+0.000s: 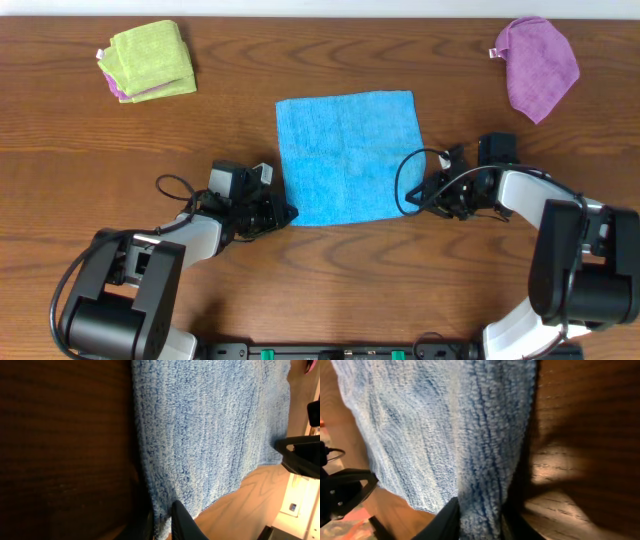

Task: Fold the cloth
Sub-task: 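Lift the bottom edge with both grippers and fold it toward the top edge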

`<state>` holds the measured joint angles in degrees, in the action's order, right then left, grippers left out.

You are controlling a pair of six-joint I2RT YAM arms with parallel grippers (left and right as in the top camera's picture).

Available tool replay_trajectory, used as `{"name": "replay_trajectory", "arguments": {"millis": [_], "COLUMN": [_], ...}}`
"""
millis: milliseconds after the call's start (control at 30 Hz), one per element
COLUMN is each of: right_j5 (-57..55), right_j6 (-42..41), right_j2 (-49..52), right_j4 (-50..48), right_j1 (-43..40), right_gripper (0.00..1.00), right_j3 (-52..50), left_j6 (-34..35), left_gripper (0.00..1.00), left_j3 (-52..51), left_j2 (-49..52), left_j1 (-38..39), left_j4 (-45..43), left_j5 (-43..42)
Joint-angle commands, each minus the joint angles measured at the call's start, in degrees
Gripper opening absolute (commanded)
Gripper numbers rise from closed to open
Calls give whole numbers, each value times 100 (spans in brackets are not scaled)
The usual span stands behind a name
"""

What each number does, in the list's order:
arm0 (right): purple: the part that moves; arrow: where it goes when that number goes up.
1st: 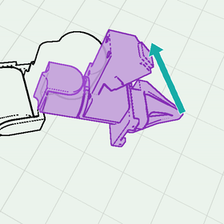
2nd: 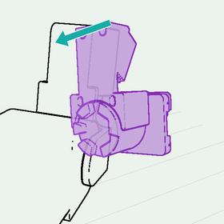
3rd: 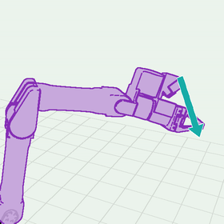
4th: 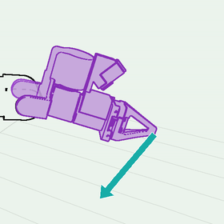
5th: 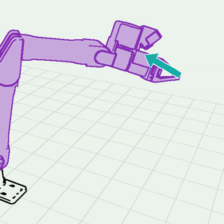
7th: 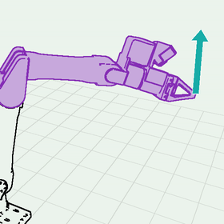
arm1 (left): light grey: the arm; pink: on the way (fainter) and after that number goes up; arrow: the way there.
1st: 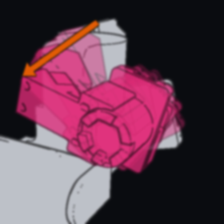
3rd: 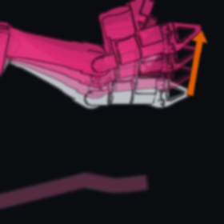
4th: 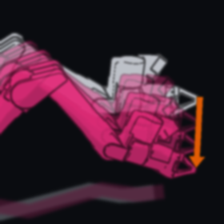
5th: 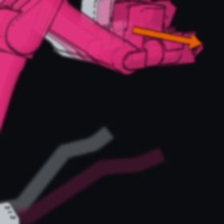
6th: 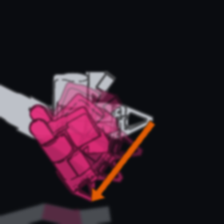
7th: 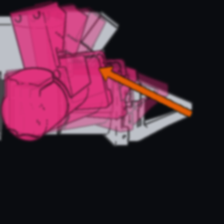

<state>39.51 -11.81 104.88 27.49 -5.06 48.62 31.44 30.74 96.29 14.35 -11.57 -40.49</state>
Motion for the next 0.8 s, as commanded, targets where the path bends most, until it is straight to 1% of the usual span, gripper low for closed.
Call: {"name": "replay_trajectory", "arguments": {"millis": [0, 33, 67, 133, 167, 267, 400, 567, 667, 767], "right_j5": [-1679, -1679, -1679, -1679, -1676, -1676, -1676, -1676, -1676, -1676], "right_j6": [76, 76, 76, 74, 74, 76, 74, 83, 162, 168], "right_j2": [605, 605, 605, 605, 605, 605, 603, 603, 603, 603], "right_j4": [197, 199, 201, 205, 210, 234, 382, 839, 1329, 1567], "right_j1": [138, 138, 138, 138, 138, 138, 133, 133, 133, 133], "right_gripper": [28, 27, 21, 2, 2, 2, 1, 2, 1, 2], "right_j3": [-505, -505, -505, -505, -505, -503, -409, -68, 361, 664], "left_j6": [-55, -55, -55, -52, -20, 96, 98, 96, 92, 74], "left_gripper": [16, 16, 14, 8, 6, 6, 6, 6, 6, 6], "left_j3": [-234, -234, -234, -234, -229, -214, -68, 302, 723, 1003], "left_j2": [308, 308, 308, 308, 308, 306, 306, 304, 302, 302], "left_j1": [-9, -9, -9, -9, -9, -9, -11, -11, -15, -24], "left_j4": [120, 109, 96, 26, -11, -219, -240, -234, -173, -122], "left_j5": [761, 763, 763, 743, 702, 442, 293, -9, -116, -129]}}
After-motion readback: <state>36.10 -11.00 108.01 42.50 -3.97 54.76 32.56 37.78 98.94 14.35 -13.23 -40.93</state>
